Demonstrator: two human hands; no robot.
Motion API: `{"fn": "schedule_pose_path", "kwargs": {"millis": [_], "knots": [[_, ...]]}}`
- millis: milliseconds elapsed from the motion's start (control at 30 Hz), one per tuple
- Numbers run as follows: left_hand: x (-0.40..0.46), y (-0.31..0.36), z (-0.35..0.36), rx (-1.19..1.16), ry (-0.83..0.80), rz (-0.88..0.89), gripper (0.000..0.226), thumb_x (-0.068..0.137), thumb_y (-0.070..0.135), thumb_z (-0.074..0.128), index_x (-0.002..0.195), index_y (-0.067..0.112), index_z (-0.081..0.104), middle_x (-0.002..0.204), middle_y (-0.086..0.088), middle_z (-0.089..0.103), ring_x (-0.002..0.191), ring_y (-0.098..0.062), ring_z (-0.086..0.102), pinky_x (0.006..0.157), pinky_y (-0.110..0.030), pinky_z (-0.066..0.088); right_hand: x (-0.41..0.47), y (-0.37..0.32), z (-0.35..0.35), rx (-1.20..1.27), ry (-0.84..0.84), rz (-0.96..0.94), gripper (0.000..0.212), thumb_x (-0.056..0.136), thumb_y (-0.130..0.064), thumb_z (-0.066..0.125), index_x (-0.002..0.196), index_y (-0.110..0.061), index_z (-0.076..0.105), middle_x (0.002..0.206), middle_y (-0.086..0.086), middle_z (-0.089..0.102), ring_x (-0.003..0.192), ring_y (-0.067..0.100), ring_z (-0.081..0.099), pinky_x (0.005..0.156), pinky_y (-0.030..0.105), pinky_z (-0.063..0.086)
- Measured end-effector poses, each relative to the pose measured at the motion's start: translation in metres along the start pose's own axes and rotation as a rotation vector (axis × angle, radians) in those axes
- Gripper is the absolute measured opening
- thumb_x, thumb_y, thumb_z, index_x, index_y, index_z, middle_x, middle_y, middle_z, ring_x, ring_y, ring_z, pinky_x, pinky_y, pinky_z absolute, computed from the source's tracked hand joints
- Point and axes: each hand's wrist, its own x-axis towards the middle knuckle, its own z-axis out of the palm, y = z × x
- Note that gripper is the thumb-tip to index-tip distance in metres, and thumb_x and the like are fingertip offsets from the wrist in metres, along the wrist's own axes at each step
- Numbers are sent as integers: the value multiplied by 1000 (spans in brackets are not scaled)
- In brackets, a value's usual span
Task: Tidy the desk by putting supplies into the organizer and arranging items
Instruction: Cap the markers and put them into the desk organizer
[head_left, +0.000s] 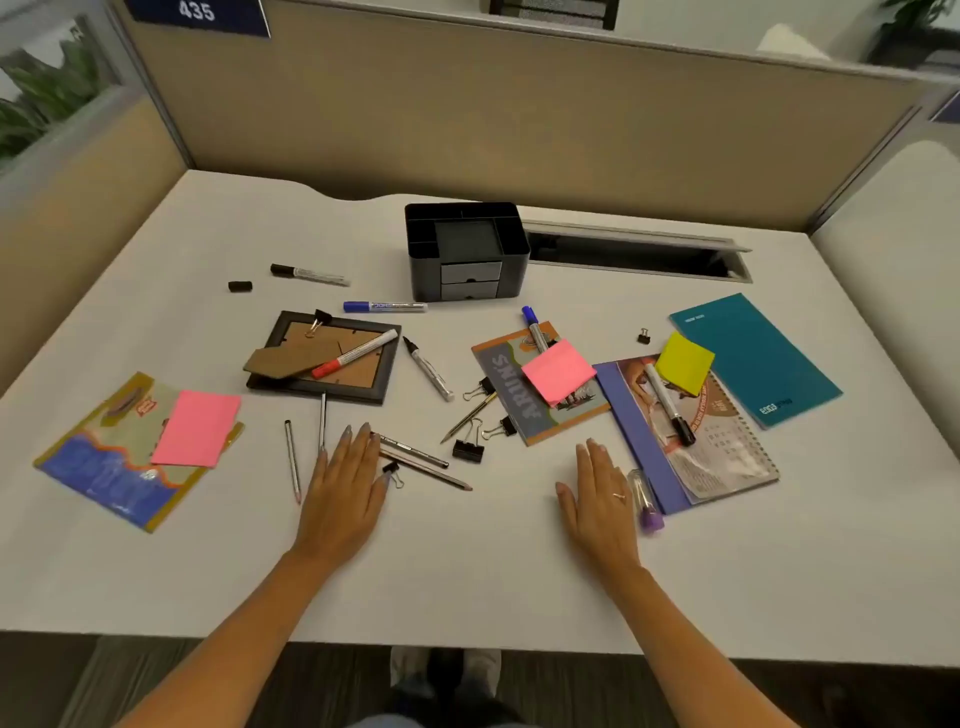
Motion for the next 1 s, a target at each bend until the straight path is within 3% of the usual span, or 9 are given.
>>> {"fn": "schedule_pose_path", "kwargs": {"millis": [100,300,400,500,633,767,1000], "knots": [[1,0,-2,13,3,-38,61,96,42,17,147,8,19,156,-7,18,144,-24,12,115,-46,15,-3,1,4,-19,10,-14,67,93,-53,11,144,-11,26,152,10,27,141,25,23,113,40,17],[-1,-2,3,13,-24,-55,61,96,43,19,148,11,15,157,-3,12,145,-20,7,116,-47,14,-4,4,8,-9,3,-33,61,94,-48,20,144,-14,25,153,8,25,142,23,20,114,37,13],[-1,-2,4,17,-28,-58,62,96,43,20,149,12,14,157,-2,12,145,-19,7,116,-47,12,6,8,-1,16,38,-11,63,93,-50,18,141,-12,34,149,11,34,138,28,30,112,41,21],[1,-1,3,8,-31,-58,63,95,44,20,148,12,16,157,-2,13,145,-18,8,116,-47,12,28,24,-18,-17,169,61,52,91,-38,34,130,-6,48,137,20,46,126,37,44,102,49,37],[1,-1,3,-5,-25,-62,63,95,46,20,149,14,17,157,0,14,145,-17,8,116,-47,12,58,54,-39,-34,246,256,42,88,-17,55,128,-6,47,135,20,45,125,38,40,98,53,39],[-1,0,3,-32,4,-69,61,95,46,18,149,17,17,157,2,15,145,-14,9,117,-43,10,74,78,-52,-53,197,439,44,92,-18,51,134,-10,41,141,20,38,128,38,34,101,52,35],[0,0,1,-82,88,-104,64,96,49,12,144,11,32,151,-1,31,142,-17,22,115,-45,18,81,100,-50,-6,156,385,36,96,-15,44,132,-11,46,124,18,52,111,32,49,88,39,47]]}}
